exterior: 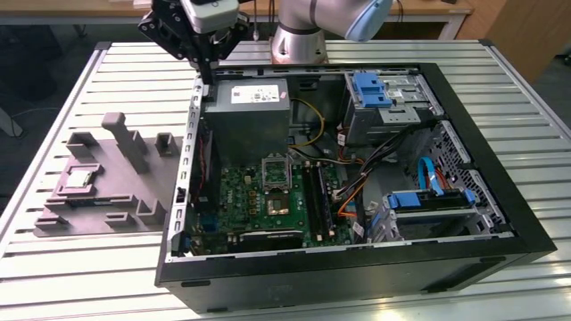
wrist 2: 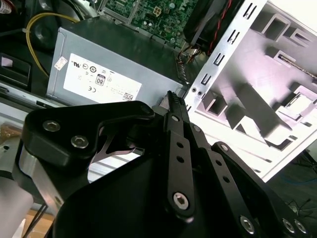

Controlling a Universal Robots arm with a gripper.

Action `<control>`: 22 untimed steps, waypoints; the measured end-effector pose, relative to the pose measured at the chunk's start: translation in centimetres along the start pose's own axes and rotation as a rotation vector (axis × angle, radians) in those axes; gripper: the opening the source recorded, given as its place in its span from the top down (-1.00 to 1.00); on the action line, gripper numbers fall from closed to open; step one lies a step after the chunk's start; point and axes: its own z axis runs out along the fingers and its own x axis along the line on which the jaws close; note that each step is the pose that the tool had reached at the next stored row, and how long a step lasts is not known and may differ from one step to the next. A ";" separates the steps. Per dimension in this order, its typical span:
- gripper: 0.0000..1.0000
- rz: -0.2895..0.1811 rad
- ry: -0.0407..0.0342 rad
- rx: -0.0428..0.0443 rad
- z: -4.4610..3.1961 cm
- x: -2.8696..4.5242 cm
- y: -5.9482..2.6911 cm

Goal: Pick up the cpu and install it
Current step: 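Reach for the cpu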

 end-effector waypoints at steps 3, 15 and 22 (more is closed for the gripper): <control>0.79 0.000 0.0000 0.0000 0.00 0.19 -0.01; 0.79 0.000 0.0000 0.0000 -0.01 0.78 -0.06; 0.79 0.000 0.0000 0.0000 -0.02 1.37 -0.10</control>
